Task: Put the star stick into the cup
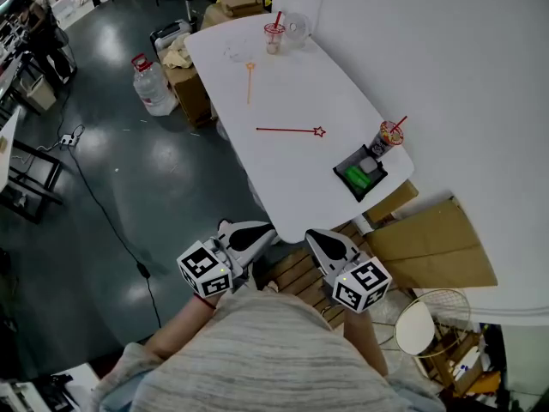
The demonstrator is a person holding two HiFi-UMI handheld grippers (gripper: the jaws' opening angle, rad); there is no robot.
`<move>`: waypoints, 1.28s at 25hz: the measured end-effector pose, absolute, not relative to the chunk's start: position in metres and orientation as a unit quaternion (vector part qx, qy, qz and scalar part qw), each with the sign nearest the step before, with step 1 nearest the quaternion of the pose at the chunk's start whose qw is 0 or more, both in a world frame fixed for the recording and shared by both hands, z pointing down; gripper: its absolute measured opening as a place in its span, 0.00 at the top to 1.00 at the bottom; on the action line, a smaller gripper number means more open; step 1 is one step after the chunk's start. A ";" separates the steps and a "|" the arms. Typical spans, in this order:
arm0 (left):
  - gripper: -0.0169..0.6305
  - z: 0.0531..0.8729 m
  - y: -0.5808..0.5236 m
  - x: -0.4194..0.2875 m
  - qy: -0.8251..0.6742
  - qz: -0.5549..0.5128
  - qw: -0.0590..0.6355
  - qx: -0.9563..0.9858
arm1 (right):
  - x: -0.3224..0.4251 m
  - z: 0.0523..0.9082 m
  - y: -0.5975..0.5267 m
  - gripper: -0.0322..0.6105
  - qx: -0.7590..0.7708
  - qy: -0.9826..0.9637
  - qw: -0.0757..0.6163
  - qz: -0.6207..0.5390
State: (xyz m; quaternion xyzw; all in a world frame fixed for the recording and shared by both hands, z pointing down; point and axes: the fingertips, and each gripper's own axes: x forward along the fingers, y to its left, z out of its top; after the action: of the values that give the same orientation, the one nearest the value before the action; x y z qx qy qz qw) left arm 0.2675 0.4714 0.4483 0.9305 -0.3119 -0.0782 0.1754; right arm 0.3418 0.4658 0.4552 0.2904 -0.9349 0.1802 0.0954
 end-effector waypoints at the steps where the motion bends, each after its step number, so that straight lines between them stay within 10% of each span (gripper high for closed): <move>1: 0.94 0.449 0.471 0.267 -0.312 -0.077 0.176 0.930 | 0.342 0.455 0.465 0.94 0.290 -0.935 0.096 0.180; 32: 0.94 0.449 0.489 0.234 -0.357 -0.080 0.174 0.914 | 0.307 0.453 0.484 0.93 0.240 -0.952 0.093 0.168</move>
State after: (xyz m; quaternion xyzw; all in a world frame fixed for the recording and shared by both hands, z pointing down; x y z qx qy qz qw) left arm 0.2339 0.4893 0.4489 0.9144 -0.3566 -0.0800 0.1742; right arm 0.3066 0.4839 0.4528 0.2403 -0.9516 0.1680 0.0927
